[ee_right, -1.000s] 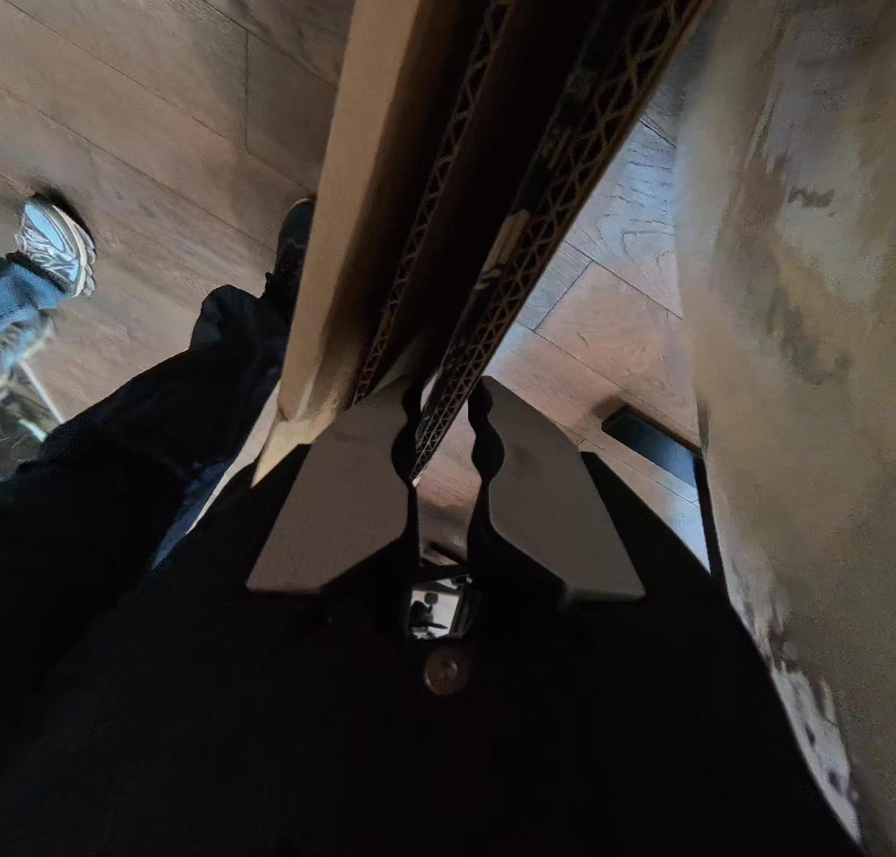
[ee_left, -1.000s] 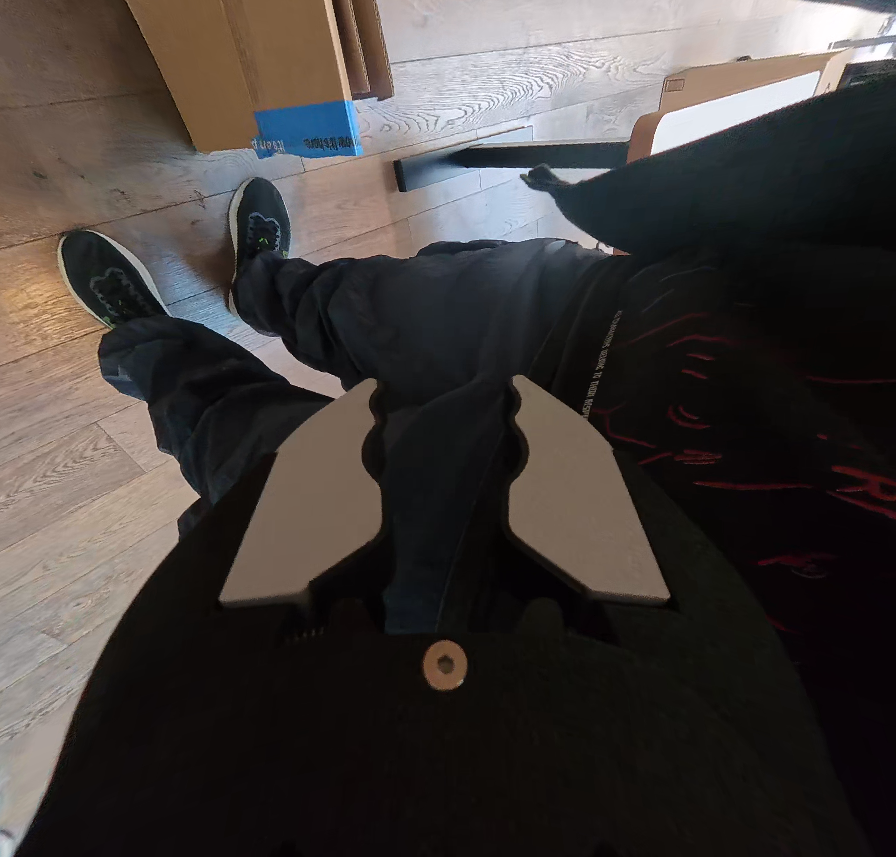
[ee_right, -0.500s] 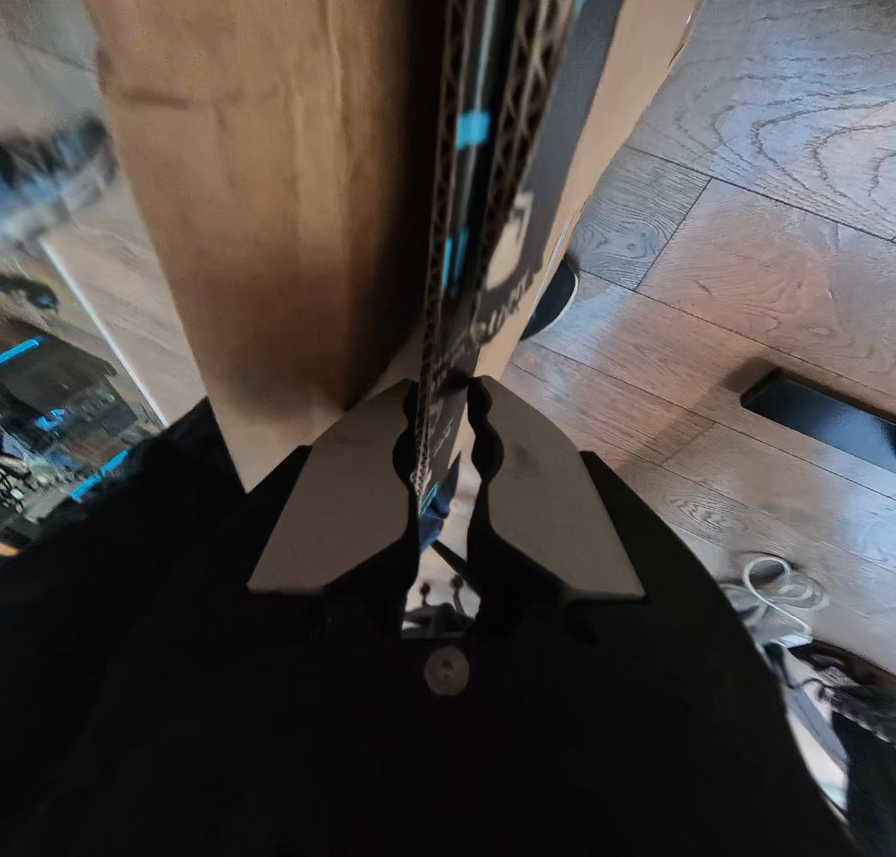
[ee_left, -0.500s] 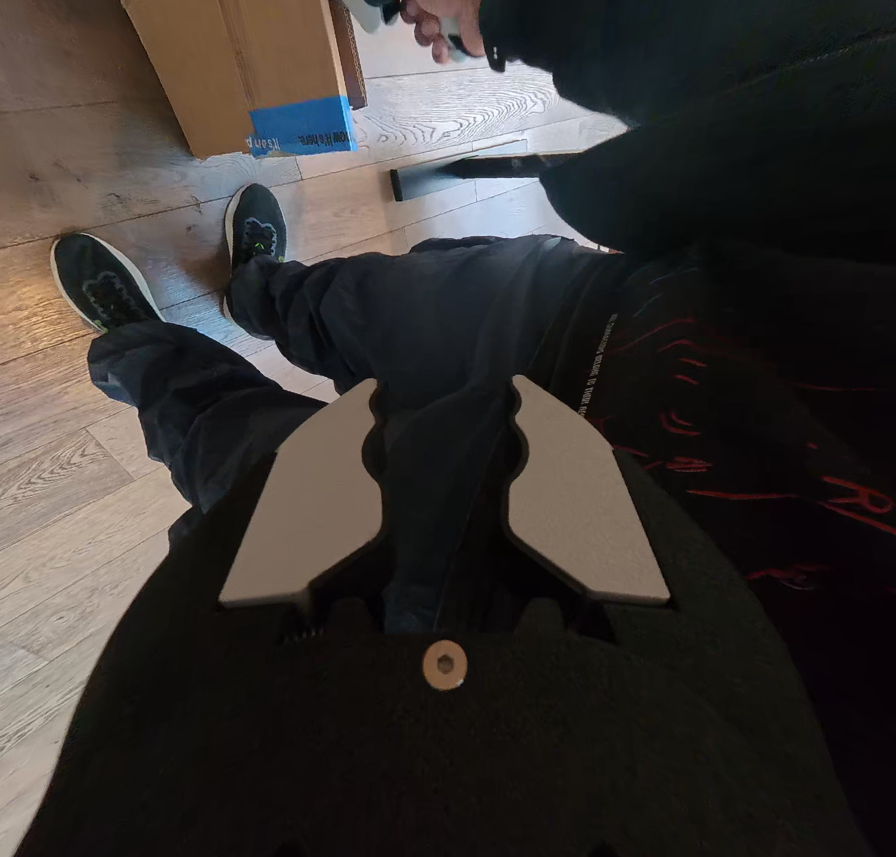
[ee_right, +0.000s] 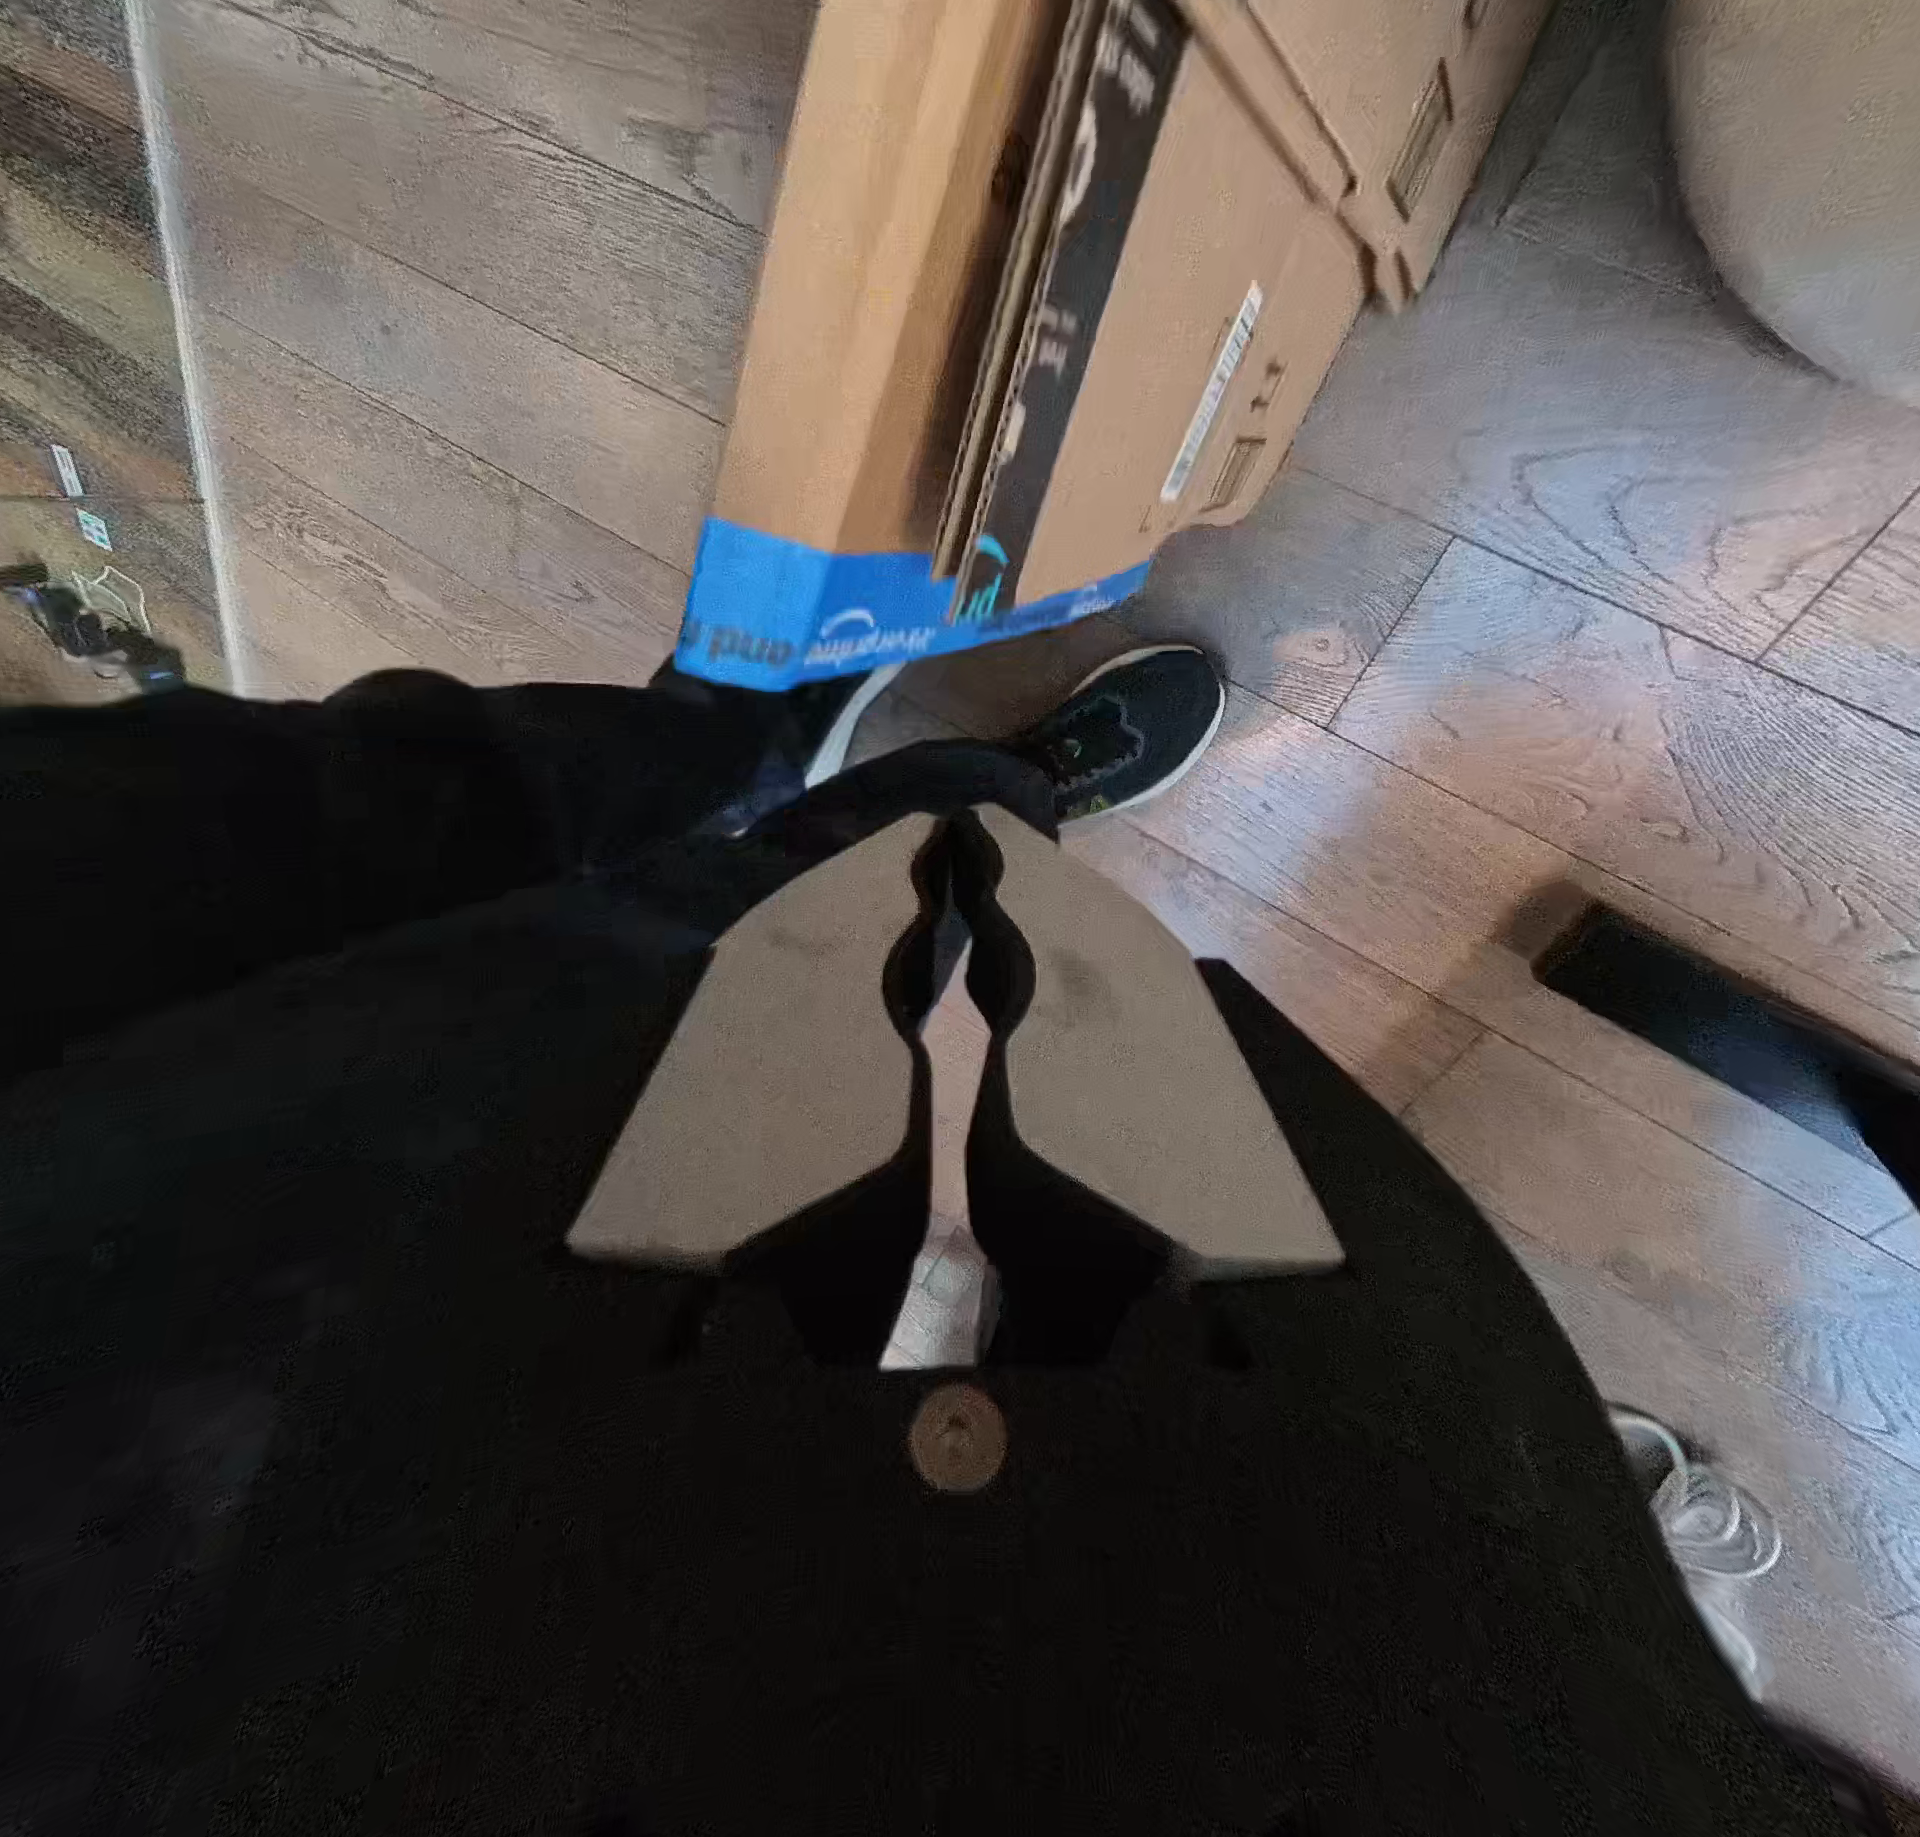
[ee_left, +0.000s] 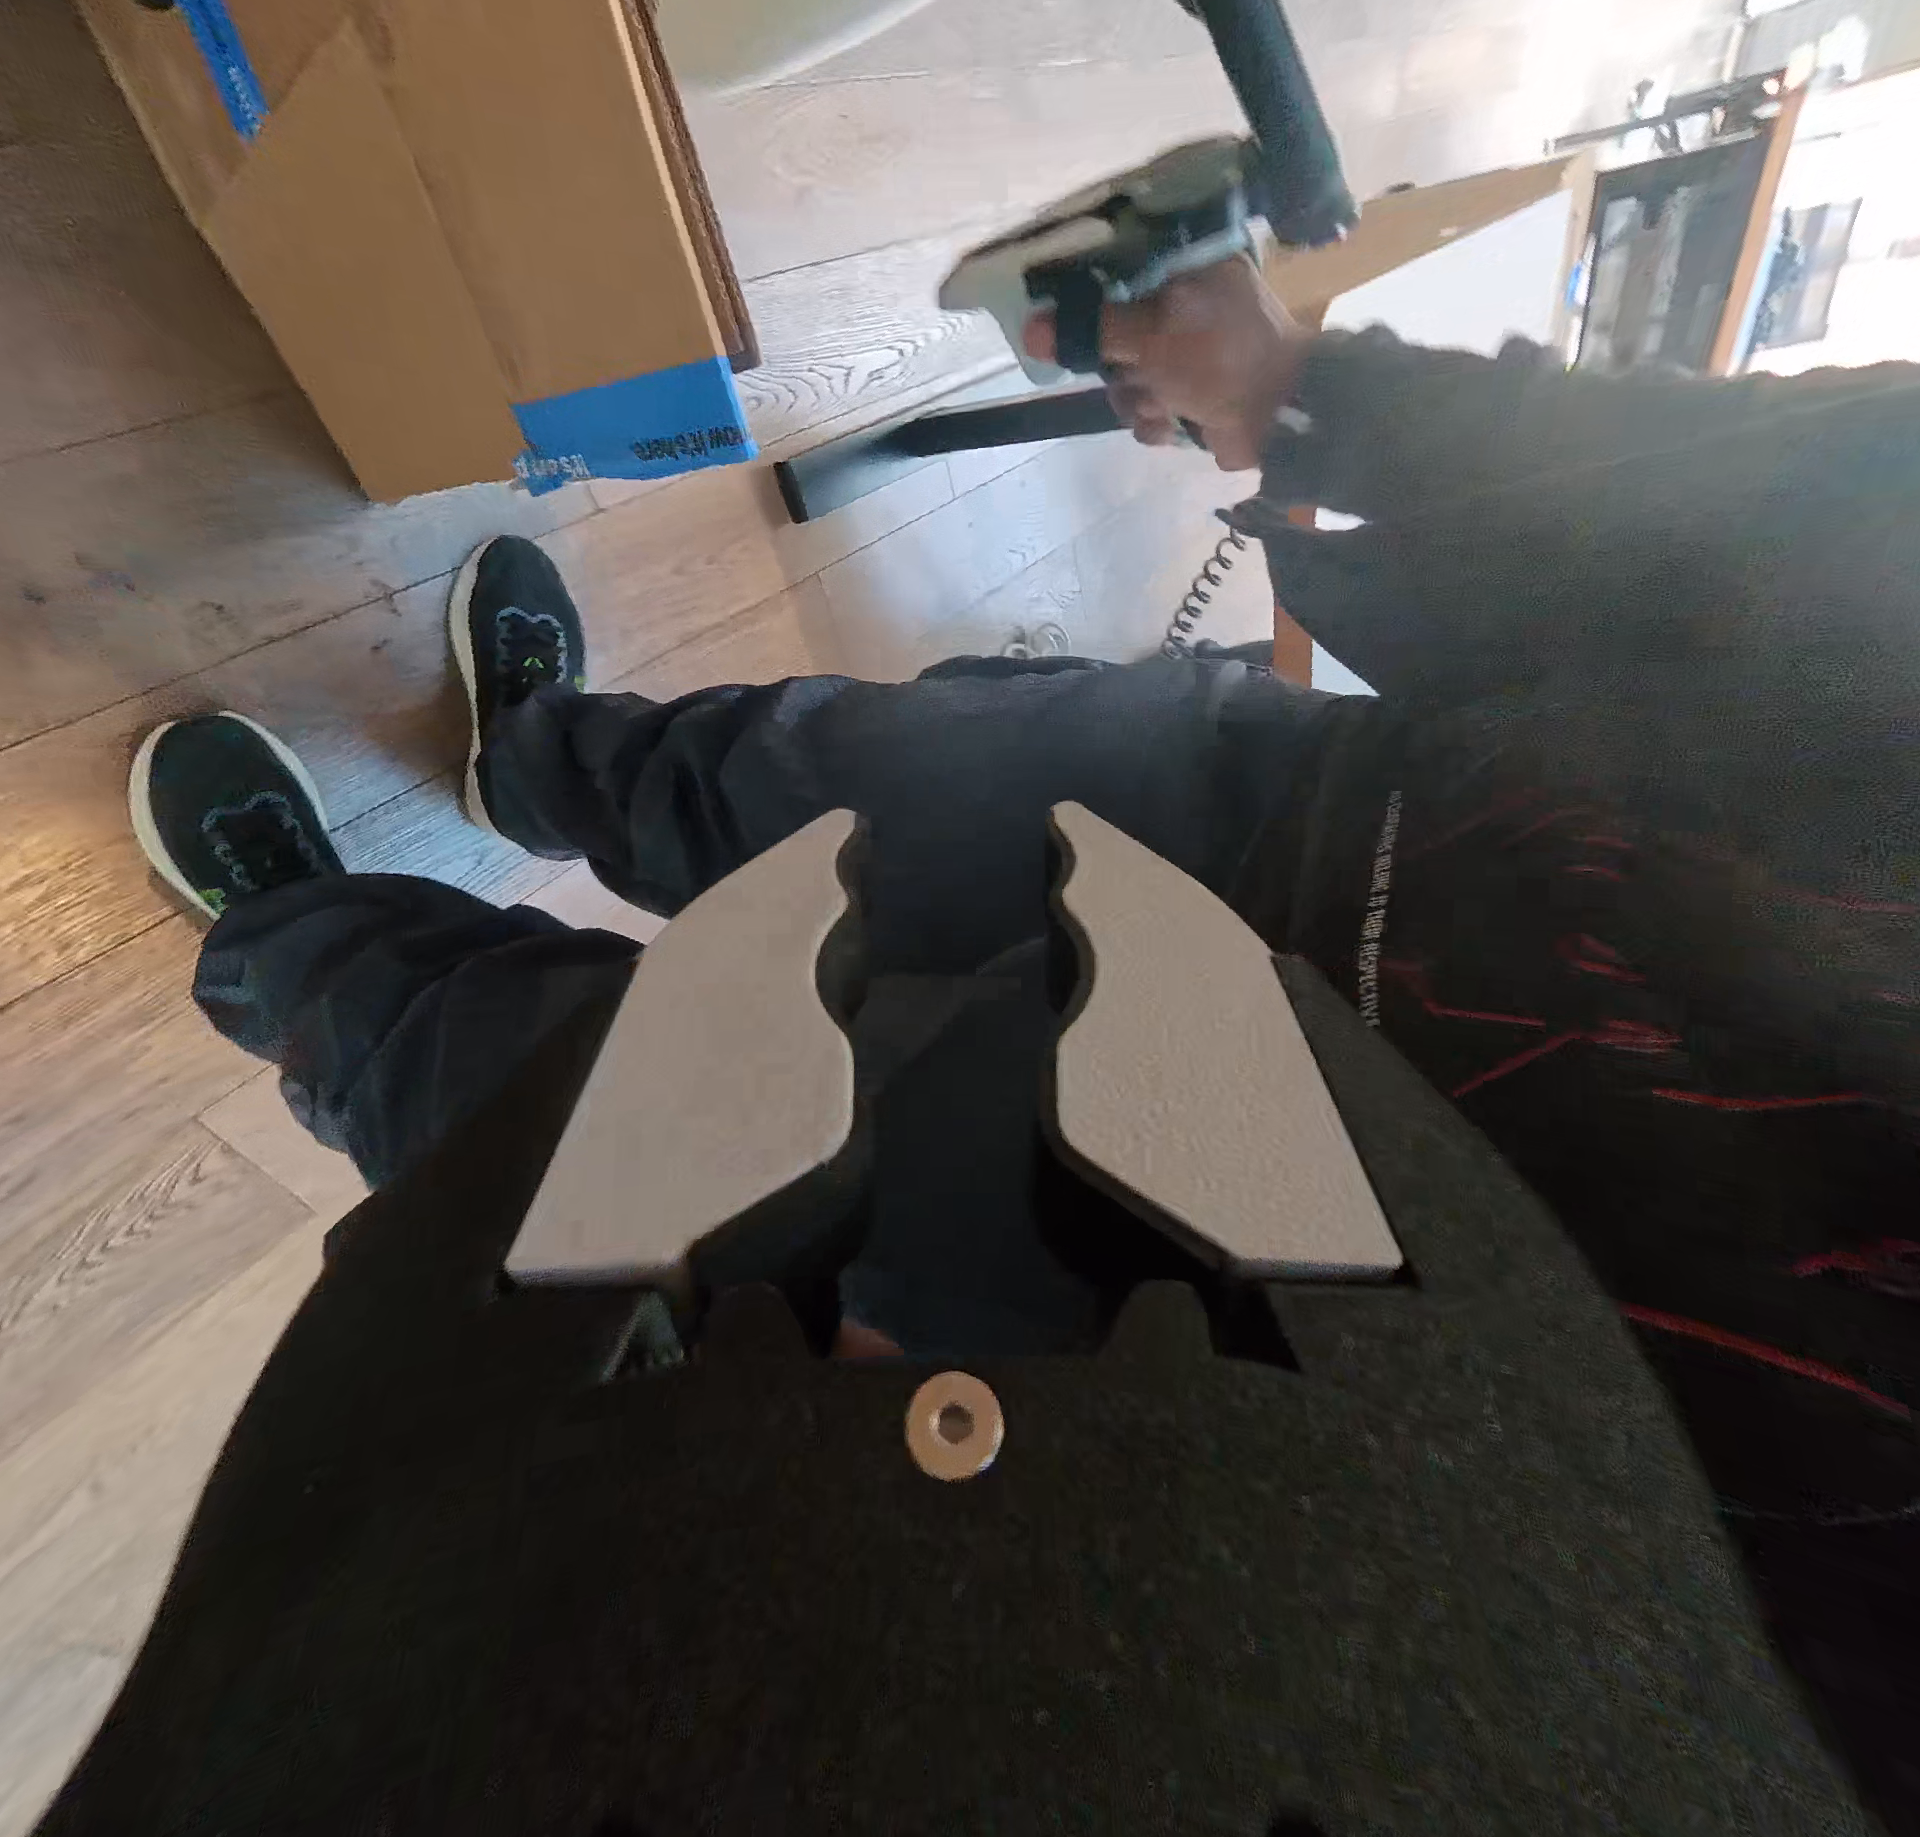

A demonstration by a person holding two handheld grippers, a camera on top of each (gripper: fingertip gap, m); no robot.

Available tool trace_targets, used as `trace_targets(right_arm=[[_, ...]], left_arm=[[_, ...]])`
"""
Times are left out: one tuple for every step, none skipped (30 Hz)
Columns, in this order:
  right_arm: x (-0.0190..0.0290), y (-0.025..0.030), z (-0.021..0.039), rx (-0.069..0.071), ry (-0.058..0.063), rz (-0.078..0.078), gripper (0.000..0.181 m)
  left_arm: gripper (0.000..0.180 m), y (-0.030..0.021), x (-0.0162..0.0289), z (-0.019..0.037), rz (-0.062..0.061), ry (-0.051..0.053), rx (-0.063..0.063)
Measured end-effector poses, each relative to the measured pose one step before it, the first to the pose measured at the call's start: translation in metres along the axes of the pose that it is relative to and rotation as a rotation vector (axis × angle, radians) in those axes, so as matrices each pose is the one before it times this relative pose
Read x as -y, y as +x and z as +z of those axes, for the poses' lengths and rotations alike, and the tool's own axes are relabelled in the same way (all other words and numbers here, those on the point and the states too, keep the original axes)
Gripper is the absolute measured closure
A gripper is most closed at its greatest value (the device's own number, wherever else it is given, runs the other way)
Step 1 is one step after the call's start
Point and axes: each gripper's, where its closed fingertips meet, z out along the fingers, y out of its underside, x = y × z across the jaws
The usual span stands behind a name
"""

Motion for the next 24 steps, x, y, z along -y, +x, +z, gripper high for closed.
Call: trace_targets(right_arm=[[-0.02062, -0.00225, -0.01344, -0.0155, 0.0057, 0.002, 0.181], [-0.02222, -0.00284, -0.01286, -0.0125, -0.0006, 0.0118, 0.18], [-0.02358, -0.00365, -0.01199, -0.0073, -0.0059, 0.0219, 0.18], [-0.02449, -0.00388, -0.01148, -0.0086, -0.0068, 0.0288, 0.18], [-0.02461, -0.00344, -0.01146, -0.0168, -0.0024, 0.0328, 0.18], [-0.0241, -0.00356, -0.01186, -0.0215, 0.0073, 0.0383, 0.18], [-0.02224, -0.00465, -0.01204, -0.0192, 0.0233, 0.0469, 0.18], [-0.02004, -0.00516, -0.01194, -0.0151, 0.0392, 0.0525, 0.181], [-0.01825, -0.00501, -0.01194, -0.0145, 0.0478, 0.0517, 0.181], [-0.01699, -0.00451, -0.01199, -0.0143, 0.0495, 0.0492, 0.181], [-0.01546, -0.00415, -0.01245, -0.0141, 0.0514, 0.0439, 0.181], [-0.01392, -0.00391, -0.01253, -0.0126, 0.0518, 0.0369, 0.181], [-0.01285, -0.00298, -0.01184, -0.0129, 0.046, 0.0322, 0.181], [-0.01168, -0.00141, -0.01101, -0.0161, 0.0397, 0.0276, 0.181], [-0.01022, -0.00014, -0.01001, -0.0167, 0.0362, 0.0232, 0.181], [-0.00883, 0.00116, -0.00884, -0.0159, 0.0326, 0.0237, 0.181], [-0.00801, 0.00222, -0.00769, -0.0159, 0.0278, 0.0281, 0.181], [-0.00707, 0.00286, -0.00661, -0.0122, 0.0243, 0.0301, 0.181], [-0.00589, 0.0031, -0.00572, -0.0068, 0.023, 0.028, 0.181], [-0.00493, 0.00359, -0.00513, -0.0049, 0.0204, 0.0239, 0.18], [-0.0045, 0.00433, -0.00468, -0.0045, 0.0151, 0.0205, 0.181], [-0.00362, 0.00472, -0.00422, -0.0019, 0.0121, 0.0199, 0.181], [-0.00175, 0.00506, -0.00373, 0.0011, 0.0159, 0.021, 0.181], [0.00075, 0.00529, -0.00308, 0.004, 0.0218, 0.0189, 0.181]], left_arm=[[0.151, -0.0048, 0.00035, 0.0038, 0.0077, -0.0181, -0.029], [0.151, -0.00603, -0.00073, 0.0039, 0.0022, -0.0252, -0.0239], [0.152, -0.00572, -0.00239, 0.00389, -0.0007, -0.0358, -0.0295], [0.153, -0.00574, -0.00396, 0.00373, -0.0007, -0.0463, -0.0305], [0.155, -0.00523, -0.0053, 0.00297, 0.0027, -0.0531, -0.0328], [0.158, -0.00614, -0.00627, 0.00236, 0.0088, -0.058, -0.0216], [0.16, -0.00742, -0.0065, 0.00196, 0.0182, -0.0597, -0.0074], [0.162, -0.00808, -0.006, 0.00143, 0.027, -0.0584, 0.0044], [0.164, -0.00818, -0.00513, 0.00128, 0.0289, -0.0552, 0.0134], [0.165, -0.0068, -0.00429, 0.00096, 0.0255, -0.0503, 0.0155], [0.167, -0.00465, -0.00282, 0.00054, 0.0224, -0.0438, 0.015], [0.169, -0.00211, -0.00089, 0.00056, 0.0244, -0.0351, 0.0129], [0.172, 0.00114, 0.00187, 0.00081, 0.0298, -0.0234, 0.0045], [0.176, 0.00309, 0.00471, 0.00164, 0.0302, -0.0111, -0.001], [0.18, 0.00342, 0.00679, 0.0027, 0.0282, -0.0048, -0.0013], [0.18, 0.00347, 0.0077, 0.00432, 0.0268, -0.0045, -0.0015], [0.18, 0.00305, 0.00764, 0.00605, 0.0237, -0.0119, -0.0006], [0.18, 0.00239, 0.00729, 0.00784, 0.022, -0.0239, 0.0001], [0.18, 0.00237, 0.00746, 0.00943, 0.0228, -0.0355, 0.0004], [0.18, 0.0029, 0.00909, 0.01027, 0.0246, -0.0417, 0.0005], [0.18, 0.00434, 0.01216, 0.01024, 0.0263, -0.0415, 0.0005], [0.18, 0.00667, 0.01711, 0.01, 0.032, -0.0321, -0.0044], [0.179, 0.00889, 0.02342, 0.00974, 0.0403, -0.0154, -0.0111], [0.179, 0.01055, 0.02949, 0.0097, 0.0491, 0.0002, -0.0178]])
